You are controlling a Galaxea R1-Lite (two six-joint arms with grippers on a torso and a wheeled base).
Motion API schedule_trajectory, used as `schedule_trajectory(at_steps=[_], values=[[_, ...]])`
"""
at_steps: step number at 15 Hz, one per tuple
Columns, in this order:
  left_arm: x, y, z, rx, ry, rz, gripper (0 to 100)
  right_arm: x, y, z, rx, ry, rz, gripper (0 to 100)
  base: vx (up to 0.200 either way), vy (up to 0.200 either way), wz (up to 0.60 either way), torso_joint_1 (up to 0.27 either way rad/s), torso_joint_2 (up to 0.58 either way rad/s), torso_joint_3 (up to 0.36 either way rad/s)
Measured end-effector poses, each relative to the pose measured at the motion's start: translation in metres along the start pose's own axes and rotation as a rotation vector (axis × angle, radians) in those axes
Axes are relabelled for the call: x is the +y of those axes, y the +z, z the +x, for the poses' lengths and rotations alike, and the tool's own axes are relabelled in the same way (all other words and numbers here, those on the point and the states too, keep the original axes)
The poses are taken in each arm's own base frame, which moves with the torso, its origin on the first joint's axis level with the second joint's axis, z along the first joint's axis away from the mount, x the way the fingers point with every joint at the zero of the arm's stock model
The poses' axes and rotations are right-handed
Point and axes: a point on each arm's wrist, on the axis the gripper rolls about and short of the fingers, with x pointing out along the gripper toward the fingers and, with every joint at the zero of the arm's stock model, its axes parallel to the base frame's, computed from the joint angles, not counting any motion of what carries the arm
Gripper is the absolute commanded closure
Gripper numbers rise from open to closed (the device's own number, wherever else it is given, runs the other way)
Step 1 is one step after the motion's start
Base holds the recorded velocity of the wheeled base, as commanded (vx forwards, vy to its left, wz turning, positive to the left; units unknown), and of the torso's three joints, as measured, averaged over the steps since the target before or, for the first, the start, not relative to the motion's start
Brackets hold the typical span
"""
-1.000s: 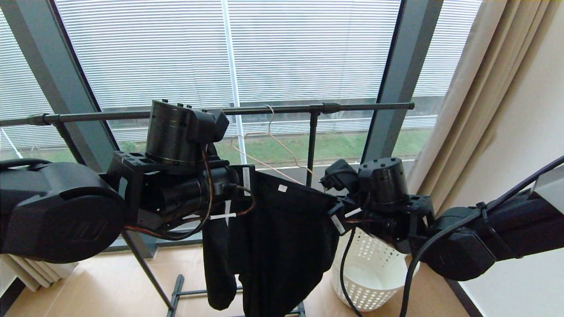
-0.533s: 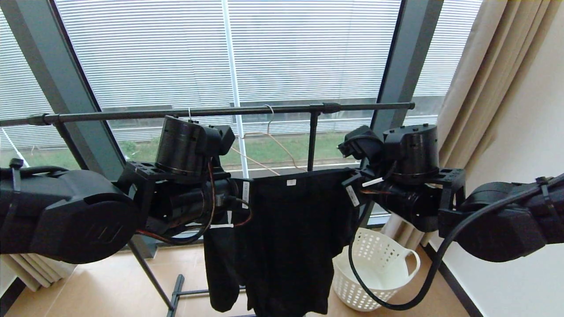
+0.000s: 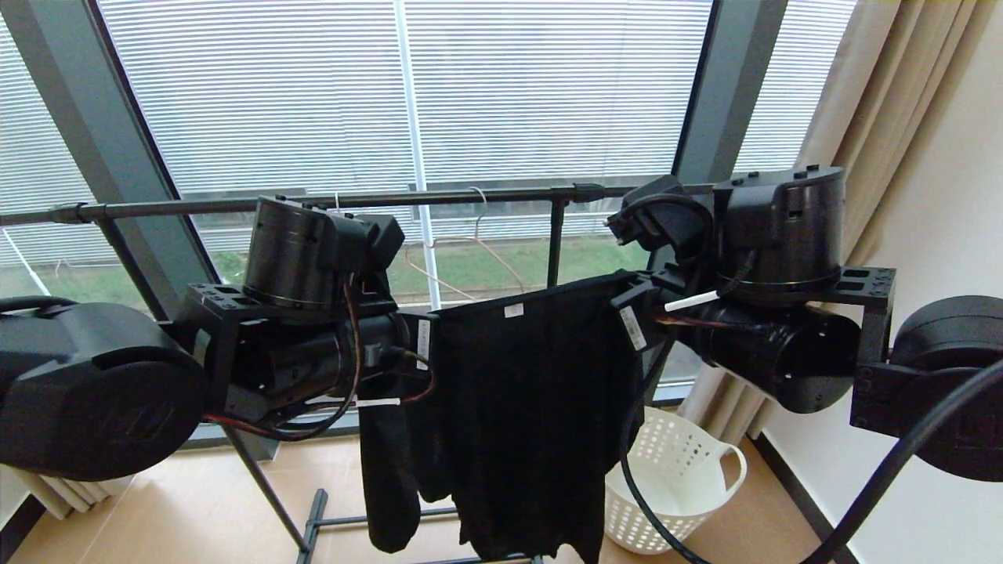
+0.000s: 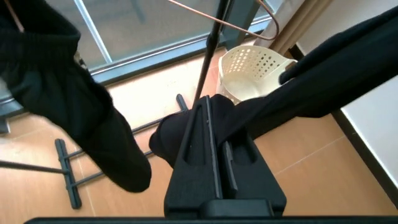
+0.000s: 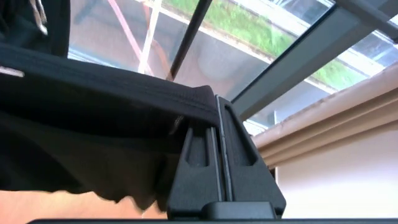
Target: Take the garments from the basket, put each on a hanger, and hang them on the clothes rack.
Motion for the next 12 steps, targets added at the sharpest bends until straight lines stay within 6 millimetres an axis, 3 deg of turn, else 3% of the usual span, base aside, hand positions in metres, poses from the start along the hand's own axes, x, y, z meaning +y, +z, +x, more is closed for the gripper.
schedule_trajectory(at_steps=[3,7,12], values=[[0.003,0.004,-0.003,-0.015,0.000,-0.007,100,-0.004,-0.001,-0.007,0.000,-0.001,-0.005,100,0.000,0.000,0.00,0.000,0.00,0.000],[0.008,0.027,-0.005,-0.083,-0.016,-0.026,100,-0.005,-0.013,-0.014,0.065,0.021,-0.079,100,0.000,0.000,0.00,0.000,0.00,0.000],[0.006,0.071,0.000,-0.153,-0.019,-0.025,100,0.029,-0.015,-0.066,0.082,0.226,-0.153,100,0.000,0.000,0.00,0.000,0.00,0.000]])
